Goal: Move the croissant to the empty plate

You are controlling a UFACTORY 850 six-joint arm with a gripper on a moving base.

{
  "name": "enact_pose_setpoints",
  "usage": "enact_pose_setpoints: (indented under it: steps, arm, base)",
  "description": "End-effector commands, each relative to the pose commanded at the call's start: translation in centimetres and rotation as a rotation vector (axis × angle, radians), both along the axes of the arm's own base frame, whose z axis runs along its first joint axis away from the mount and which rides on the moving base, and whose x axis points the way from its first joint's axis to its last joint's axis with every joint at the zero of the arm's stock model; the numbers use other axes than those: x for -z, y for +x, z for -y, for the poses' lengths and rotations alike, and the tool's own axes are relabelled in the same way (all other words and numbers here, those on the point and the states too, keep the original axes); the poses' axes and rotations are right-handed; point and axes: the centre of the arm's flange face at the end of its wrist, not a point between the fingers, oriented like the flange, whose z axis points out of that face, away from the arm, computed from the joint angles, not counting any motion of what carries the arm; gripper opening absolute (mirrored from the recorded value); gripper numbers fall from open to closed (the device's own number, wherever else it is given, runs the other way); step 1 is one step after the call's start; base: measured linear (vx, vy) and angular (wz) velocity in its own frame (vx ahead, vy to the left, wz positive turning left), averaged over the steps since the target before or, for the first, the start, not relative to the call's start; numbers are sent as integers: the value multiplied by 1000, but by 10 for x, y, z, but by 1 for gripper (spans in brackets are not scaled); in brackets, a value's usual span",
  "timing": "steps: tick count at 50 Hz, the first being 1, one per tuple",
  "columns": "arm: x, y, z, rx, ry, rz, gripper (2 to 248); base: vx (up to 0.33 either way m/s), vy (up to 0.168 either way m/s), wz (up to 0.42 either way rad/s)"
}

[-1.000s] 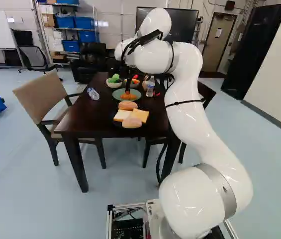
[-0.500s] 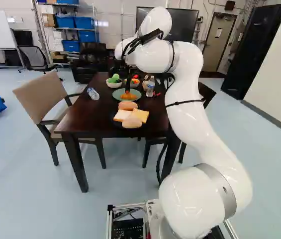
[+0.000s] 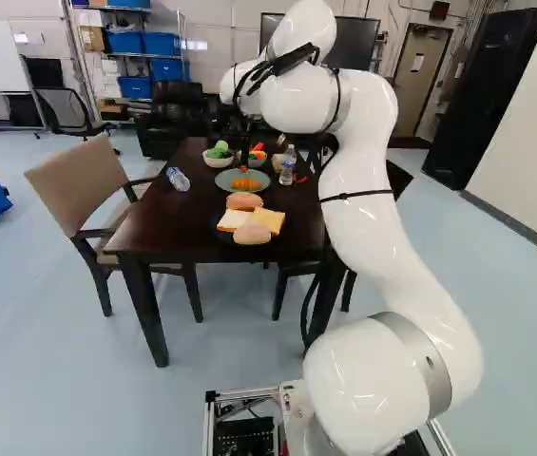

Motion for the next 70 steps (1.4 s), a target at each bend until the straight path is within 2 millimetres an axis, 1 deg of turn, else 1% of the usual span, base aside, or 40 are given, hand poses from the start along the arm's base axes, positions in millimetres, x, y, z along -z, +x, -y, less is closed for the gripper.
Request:
enact_pose_setpoints:
  steps: [12,23,42,70]
  arm:
    - [-17,-6,2,1,4,19,247]
    - [-34,-20,9,7,5,25,247]
    - [-36,-45,17,12,-1,-4,247]
    - [-38,-80,44,42,-7,-43,247]
  base:
    - [0,0,0]
    - [0,0,0]
    - [0,0,0]
    - [0,0,0]
